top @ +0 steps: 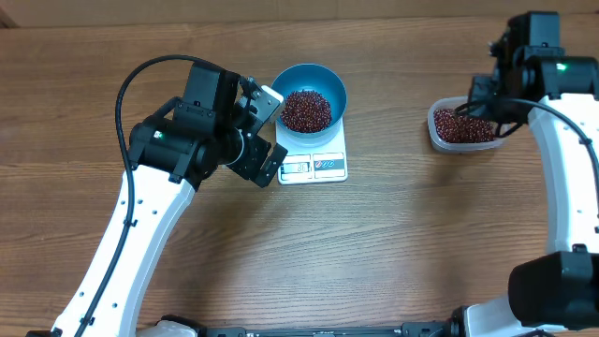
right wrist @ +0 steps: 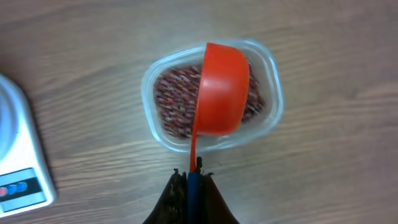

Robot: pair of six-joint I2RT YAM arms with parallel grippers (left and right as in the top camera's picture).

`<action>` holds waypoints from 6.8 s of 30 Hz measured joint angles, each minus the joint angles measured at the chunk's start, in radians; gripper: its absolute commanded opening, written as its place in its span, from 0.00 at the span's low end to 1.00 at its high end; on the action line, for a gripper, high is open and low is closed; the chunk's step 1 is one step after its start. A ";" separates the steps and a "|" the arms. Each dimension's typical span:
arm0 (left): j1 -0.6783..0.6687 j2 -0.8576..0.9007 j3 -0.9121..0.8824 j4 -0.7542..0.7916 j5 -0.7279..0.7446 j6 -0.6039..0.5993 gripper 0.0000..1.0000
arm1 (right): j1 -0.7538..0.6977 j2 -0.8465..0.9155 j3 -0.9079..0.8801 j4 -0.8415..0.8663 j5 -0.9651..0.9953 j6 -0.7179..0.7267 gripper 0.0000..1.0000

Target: Scoop item into bowl and weigh 150g on scale

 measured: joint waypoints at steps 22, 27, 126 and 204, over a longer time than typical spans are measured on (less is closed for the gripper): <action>0.000 0.000 0.000 0.000 0.000 0.000 1.00 | -0.003 0.153 -0.059 0.019 0.200 -0.007 0.03; 0.000 0.000 0.000 0.000 0.000 0.000 1.00 | -0.003 0.154 -0.059 0.035 0.207 -0.018 0.04; 0.000 0.000 0.000 0.000 0.000 0.000 1.00 | -0.221 0.242 -0.175 0.172 -0.608 -0.209 0.04; 0.000 0.000 0.000 0.000 0.000 0.000 1.00 | -0.462 0.242 -0.239 0.055 -0.982 -0.351 0.04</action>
